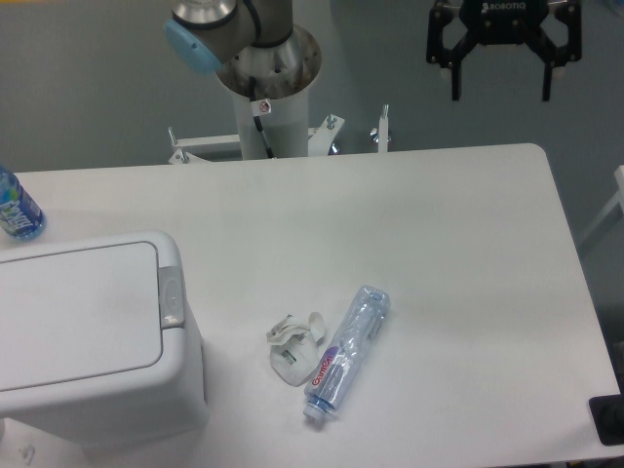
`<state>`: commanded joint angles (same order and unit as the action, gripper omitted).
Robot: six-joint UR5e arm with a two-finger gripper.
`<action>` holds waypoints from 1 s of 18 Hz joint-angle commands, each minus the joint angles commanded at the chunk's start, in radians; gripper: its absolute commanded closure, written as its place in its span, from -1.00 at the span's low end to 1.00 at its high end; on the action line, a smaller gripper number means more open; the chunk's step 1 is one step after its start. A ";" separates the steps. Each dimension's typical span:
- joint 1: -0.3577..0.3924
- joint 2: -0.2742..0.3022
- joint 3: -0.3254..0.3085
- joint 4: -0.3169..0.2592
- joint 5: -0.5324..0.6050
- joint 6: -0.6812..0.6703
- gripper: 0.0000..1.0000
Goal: Open the trash can
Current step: 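Move the open gripper down into view above the table, then move the gripper toward the grey button on the trash can rim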
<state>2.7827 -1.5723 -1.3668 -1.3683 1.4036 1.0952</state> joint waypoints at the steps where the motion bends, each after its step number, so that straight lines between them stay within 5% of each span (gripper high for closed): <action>1: -0.005 -0.002 0.000 0.002 0.000 0.000 -1.00; 6: -0.043 -0.034 -0.014 0.034 -0.127 -0.058 -1.00; 8: -0.067 -0.060 -0.023 0.037 -0.152 -0.282 -1.00; 11: -0.207 -0.126 -0.034 0.060 -0.260 -0.591 -1.00; 15: -0.294 -0.193 -0.054 0.115 -0.290 -0.731 -1.00; 18: -0.314 -0.222 -0.054 0.221 -0.359 -0.889 -1.00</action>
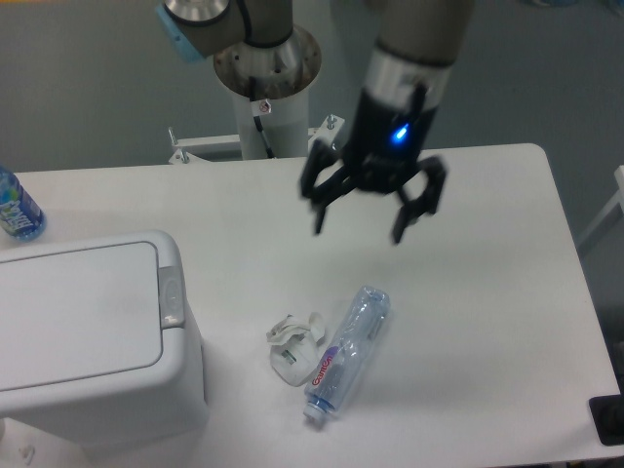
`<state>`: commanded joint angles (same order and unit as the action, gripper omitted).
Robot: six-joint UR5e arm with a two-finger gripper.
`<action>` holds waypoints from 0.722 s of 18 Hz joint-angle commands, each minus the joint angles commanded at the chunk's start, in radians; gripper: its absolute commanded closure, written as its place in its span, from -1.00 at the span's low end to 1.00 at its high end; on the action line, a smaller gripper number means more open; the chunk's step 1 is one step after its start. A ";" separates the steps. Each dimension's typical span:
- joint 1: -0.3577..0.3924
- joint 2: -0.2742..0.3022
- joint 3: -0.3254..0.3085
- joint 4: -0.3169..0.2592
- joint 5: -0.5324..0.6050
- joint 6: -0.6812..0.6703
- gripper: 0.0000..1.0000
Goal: Open the trash can
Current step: 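Move the gripper toward the grey button on the trash can rim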
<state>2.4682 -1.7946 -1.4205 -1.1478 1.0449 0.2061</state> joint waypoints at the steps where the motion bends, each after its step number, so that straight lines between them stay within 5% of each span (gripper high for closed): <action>1: -0.003 -0.005 -0.003 0.034 -0.022 -0.045 -1.00; 4: -0.035 -0.022 -0.011 0.091 -0.036 -0.125 -1.00; 13: -0.094 -0.028 -0.047 0.106 -0.031 -0.129 -1.00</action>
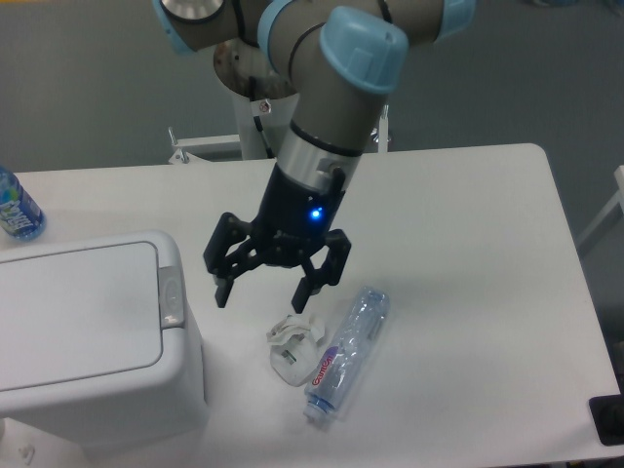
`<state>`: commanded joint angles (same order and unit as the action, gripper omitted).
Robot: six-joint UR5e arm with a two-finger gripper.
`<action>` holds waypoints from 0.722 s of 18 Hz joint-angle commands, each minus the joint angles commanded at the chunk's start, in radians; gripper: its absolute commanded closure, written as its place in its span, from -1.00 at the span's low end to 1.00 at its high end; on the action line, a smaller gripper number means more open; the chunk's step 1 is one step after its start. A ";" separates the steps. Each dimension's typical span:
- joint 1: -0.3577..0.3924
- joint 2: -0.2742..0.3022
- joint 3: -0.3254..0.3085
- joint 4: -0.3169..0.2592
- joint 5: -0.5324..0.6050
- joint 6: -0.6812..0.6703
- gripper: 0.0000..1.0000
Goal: Open the trash can
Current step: 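Move the gripper toward the grey button on the trash can rim, then press down on the grey button with the gripper fingers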
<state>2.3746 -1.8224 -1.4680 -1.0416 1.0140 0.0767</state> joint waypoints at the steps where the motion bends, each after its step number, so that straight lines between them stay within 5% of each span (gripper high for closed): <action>1: -0.005 0.003 -0.005 0.000 0.000 0.000 -1.00; 13: -0.026 0.005 -0.026 0.003 0.005 0.000 -1.00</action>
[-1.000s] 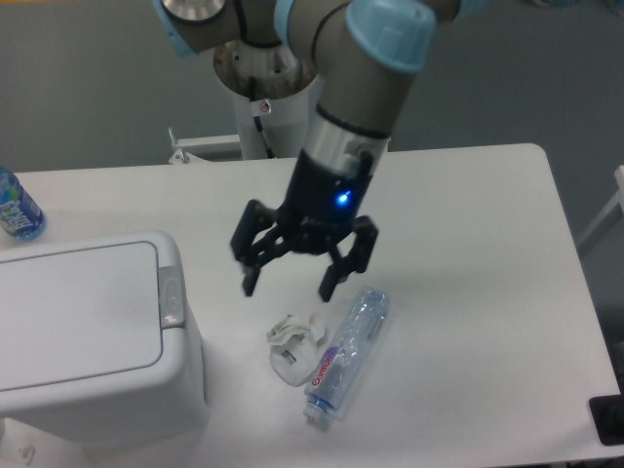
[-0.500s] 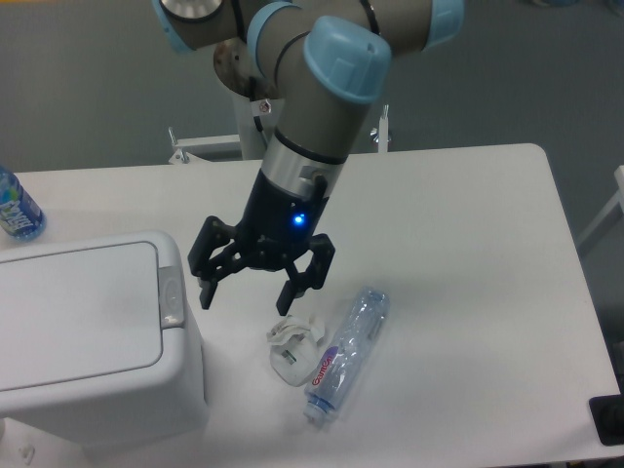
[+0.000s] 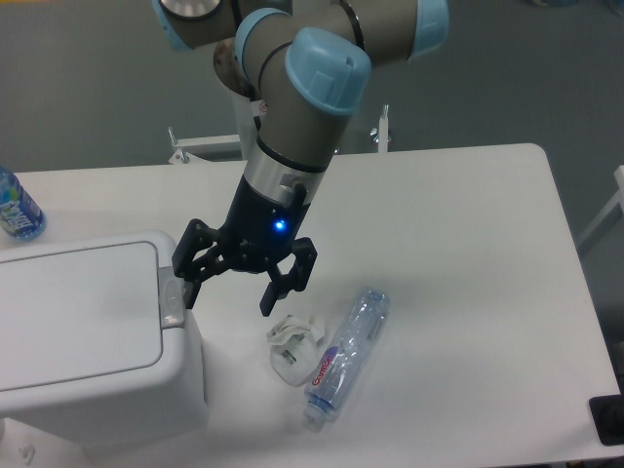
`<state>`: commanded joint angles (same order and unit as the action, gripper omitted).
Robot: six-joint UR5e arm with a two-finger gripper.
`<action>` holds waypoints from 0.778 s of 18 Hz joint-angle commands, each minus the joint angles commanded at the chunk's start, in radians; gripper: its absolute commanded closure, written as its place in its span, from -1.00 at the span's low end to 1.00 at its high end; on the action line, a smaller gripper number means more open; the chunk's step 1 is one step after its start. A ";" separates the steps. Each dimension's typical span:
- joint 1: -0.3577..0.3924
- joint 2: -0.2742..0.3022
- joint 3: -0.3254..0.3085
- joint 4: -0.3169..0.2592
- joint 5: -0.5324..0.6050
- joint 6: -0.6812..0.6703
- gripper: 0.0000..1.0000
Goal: Open the trash can
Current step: 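Press down on the grey button with the gripper fingers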
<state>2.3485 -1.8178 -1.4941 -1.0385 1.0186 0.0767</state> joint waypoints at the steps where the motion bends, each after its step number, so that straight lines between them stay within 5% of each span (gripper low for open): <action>1: 0.000 0.000 -0.002 0.002 0.000 0.000 -1.00; 14: -0.014 -0.002 -0.020 0.034 0.003 0.000 -1.00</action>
<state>2.3347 -1.8193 -1.5140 -1.0048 1.0216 0.0767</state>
